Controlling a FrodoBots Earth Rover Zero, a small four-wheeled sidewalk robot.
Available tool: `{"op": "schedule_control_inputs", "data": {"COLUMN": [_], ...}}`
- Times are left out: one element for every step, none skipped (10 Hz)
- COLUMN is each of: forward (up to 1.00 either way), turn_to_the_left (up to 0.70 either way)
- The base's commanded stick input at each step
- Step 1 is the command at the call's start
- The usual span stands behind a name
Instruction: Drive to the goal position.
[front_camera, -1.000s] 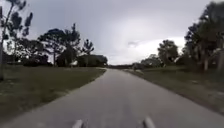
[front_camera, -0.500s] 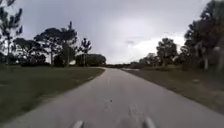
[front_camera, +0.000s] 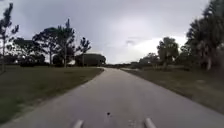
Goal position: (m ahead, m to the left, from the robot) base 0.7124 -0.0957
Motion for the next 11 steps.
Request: {"op": "schedule_control_inputs", "data": {"forward": [1.0,1.0,1.0,1.0,1.0,1.0,1.0,0.35,0.0,0.0,0.0], "turn_to_the_left": [0.0,0.0,0.11,0.23,0.35,0.4,0.4,0.14,0.0,0.0,0.0]}}
